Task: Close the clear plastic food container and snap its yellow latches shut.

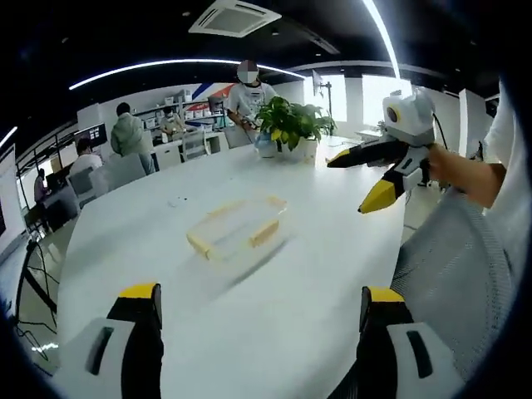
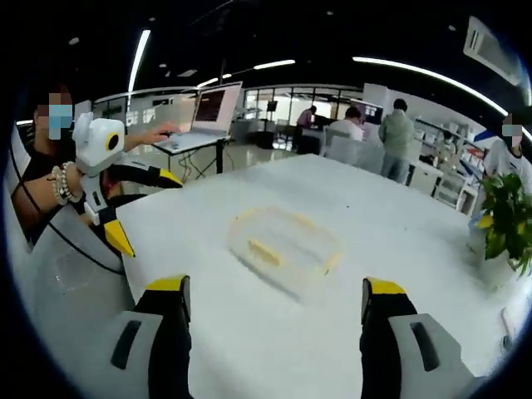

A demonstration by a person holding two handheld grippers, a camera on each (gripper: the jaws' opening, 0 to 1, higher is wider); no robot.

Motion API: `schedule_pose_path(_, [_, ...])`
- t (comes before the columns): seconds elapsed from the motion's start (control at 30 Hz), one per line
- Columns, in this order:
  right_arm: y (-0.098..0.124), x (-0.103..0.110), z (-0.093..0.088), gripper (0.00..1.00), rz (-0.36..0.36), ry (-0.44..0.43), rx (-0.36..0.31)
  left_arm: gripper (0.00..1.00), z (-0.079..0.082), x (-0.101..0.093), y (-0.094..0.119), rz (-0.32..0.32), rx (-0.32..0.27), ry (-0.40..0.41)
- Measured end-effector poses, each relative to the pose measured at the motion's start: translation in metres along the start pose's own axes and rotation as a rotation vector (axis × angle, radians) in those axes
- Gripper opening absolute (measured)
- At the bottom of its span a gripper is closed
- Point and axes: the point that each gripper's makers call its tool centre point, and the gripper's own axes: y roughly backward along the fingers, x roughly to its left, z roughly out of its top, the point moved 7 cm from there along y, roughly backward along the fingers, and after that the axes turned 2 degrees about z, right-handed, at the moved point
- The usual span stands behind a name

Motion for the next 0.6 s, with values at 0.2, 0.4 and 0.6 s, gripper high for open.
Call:
schedule_pose_path(0.2, [-0.001,-0.005,-0.012,0.80,-0.016,-0.039,0.021,0.98,-0.008,-0.002,0.000,0.006,0.016,0.001])
schedule_pose_path(0.4, [-0.006,0.001,-0.022,0.81,0.013,0.012,0.092,0.94,-0.010,-0.009,-0.004,-0.017,0.025,0.010])
schedule_pose_path(0.6, [-0.007,0.000,-0.020,0.80,0.018,0.006,0.076,0.94,-0.010,-0.013,-0.004,-0.036,0.016,0.024])
